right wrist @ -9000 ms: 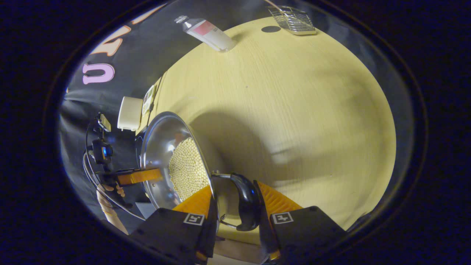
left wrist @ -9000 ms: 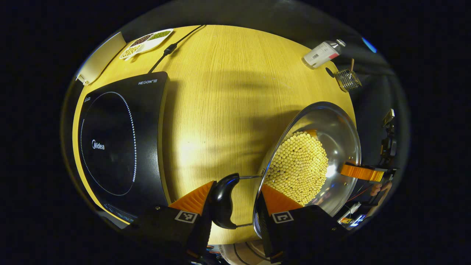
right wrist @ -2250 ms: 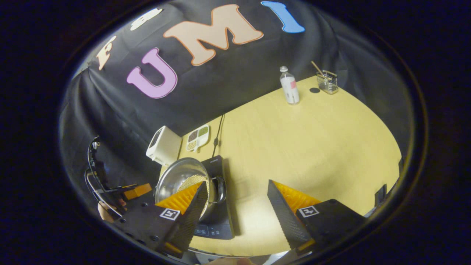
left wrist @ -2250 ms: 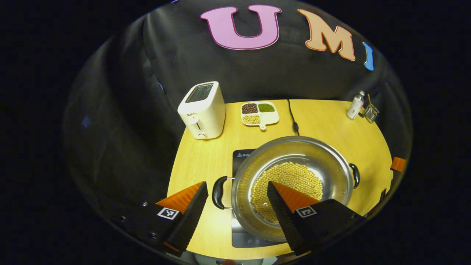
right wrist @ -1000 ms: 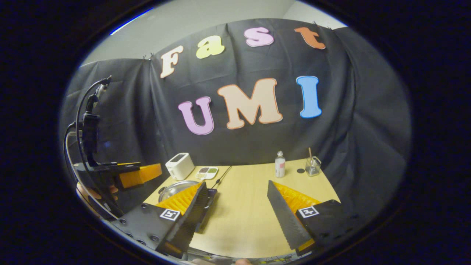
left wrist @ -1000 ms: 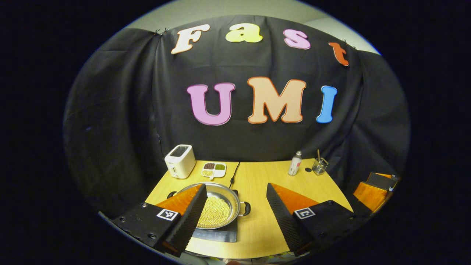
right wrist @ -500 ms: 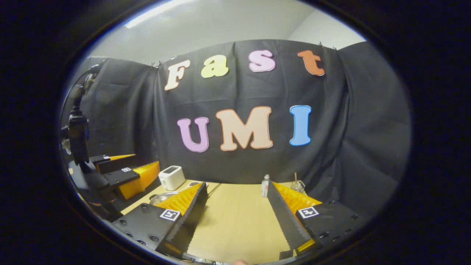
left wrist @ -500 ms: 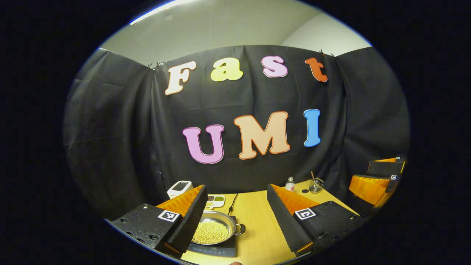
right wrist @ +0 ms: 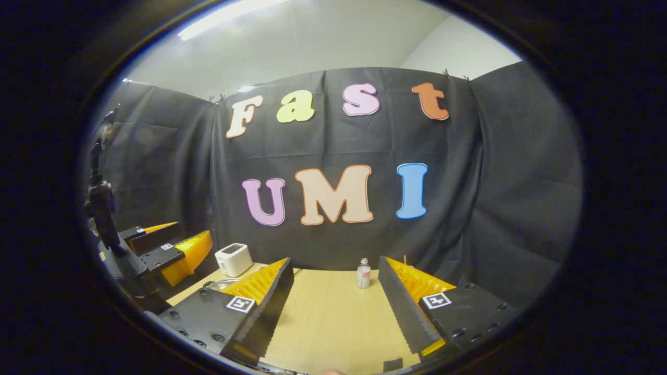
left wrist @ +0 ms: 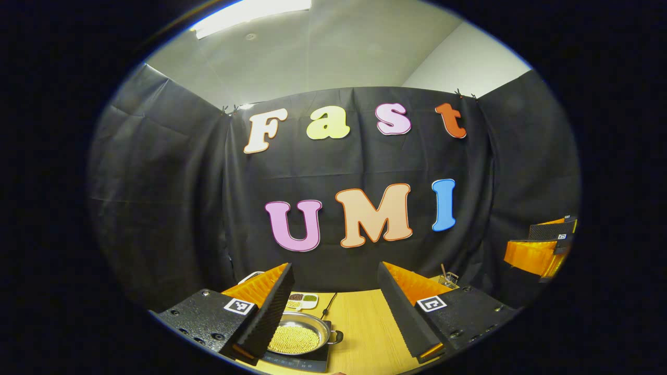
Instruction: First push the handle of the pot to place it horizontally, then grasp the pot with both hands and set it on the induction cooktop.
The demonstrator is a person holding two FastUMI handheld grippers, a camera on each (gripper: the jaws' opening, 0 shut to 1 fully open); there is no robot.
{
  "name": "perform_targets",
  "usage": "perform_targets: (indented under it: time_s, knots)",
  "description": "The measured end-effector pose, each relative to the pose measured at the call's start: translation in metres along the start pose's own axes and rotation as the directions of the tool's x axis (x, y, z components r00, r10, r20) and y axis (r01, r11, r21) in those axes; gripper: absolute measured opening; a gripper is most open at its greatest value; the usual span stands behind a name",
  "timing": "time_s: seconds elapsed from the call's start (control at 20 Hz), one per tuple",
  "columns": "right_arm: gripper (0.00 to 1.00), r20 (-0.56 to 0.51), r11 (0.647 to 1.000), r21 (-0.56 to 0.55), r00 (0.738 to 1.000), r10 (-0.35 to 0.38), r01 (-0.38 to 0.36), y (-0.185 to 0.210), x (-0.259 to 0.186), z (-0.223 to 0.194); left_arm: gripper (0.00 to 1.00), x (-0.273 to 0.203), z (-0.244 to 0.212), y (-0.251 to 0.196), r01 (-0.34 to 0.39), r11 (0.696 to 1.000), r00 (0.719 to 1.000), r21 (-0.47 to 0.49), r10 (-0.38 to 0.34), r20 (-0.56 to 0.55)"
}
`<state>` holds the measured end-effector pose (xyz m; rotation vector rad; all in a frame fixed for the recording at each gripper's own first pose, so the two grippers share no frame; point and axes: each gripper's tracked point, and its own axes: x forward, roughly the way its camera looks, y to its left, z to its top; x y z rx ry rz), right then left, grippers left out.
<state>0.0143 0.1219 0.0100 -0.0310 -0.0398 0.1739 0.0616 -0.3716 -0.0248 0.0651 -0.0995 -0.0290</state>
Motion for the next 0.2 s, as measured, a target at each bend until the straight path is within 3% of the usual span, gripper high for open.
perform_targets:
  time_s: [0.15, 0.2]
  knots:
    - [1.00, 0.007, 1.000, -0.008, 1.000, -0.009, 0.009, -0.0053, -0.0019, 0.0019, 1.00, 0.0053, -0.0011, -0.0027, 0.001, 1.000, 1.000, 0.014, -0.001, -0.004]
    - [0.93, 0.010, 1.000, -0.014, 1.000, -0.009, 0.009, -0.0063, -0.0015, 0.0025, 1.00, 0.0056, -0.0010, -0.0022, -0.002, 1.000, 1.000, 0.017, 0.002, -0.005]
